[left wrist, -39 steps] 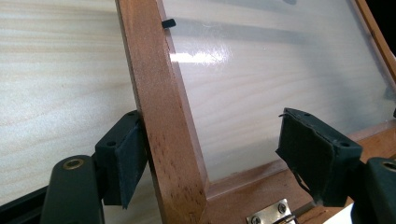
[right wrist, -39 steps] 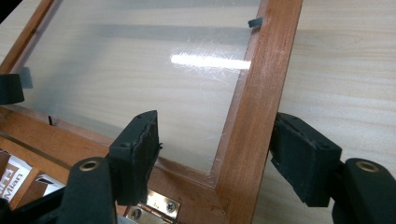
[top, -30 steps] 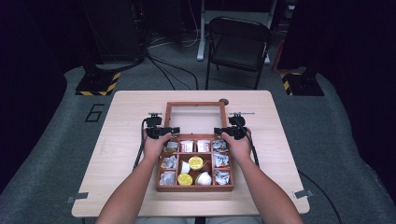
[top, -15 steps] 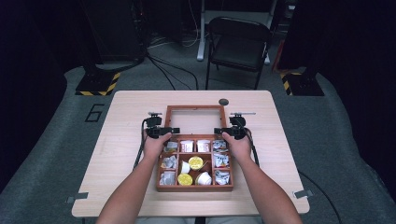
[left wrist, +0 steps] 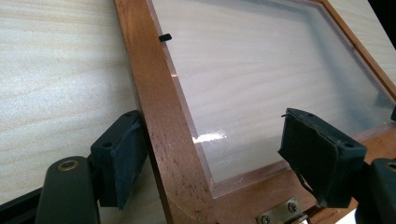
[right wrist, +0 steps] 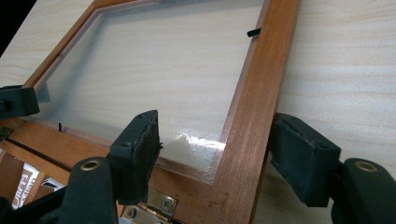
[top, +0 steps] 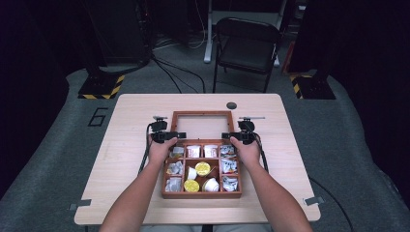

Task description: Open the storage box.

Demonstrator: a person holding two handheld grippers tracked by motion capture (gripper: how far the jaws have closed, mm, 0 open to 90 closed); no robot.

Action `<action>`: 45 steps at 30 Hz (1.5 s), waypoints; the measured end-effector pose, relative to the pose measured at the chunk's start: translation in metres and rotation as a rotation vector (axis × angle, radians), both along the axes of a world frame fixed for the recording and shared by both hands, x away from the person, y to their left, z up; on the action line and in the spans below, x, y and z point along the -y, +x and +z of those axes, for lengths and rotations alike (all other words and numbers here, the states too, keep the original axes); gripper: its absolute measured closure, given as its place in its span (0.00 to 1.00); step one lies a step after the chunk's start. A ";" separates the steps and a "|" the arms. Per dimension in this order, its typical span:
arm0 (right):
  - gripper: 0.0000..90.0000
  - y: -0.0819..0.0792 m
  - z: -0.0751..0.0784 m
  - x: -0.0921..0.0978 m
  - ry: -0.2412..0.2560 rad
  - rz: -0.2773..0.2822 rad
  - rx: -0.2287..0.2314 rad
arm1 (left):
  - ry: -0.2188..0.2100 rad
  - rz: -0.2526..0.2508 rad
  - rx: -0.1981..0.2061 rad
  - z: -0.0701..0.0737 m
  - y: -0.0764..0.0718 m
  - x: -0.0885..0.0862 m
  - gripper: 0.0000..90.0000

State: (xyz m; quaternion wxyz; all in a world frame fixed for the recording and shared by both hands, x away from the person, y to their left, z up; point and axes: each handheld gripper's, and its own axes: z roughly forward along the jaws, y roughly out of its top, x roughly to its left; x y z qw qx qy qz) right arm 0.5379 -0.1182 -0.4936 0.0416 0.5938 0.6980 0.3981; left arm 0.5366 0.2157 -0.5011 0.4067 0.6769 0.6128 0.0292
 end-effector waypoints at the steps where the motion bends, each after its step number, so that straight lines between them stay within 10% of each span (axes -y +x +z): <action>1: 0.37 0.000 -0.001 0.000 0.003 -0.001 0.002 | -0.003 0.001 -0.002 0.000 0.000 0.000 0.26; 18: 0.37 -0.001 0.000 0.000 0.016 -0.028 -0.023 | -0.022 -0.002 -0.012 -0.001 0.000 -0.004 0.28; 30: 0.40 -0.013 0.024 0.006 -0.105 0.001 0.096 | -0.008 0.035 0.009 0.012 -0.004 -0.014 0.32; 45: 0.42 -0.058 0.047 -0.020 -0.219 0.230 0.191 | 0.063 -0.035 0.086 0.044 -0.036 -0.009 0.36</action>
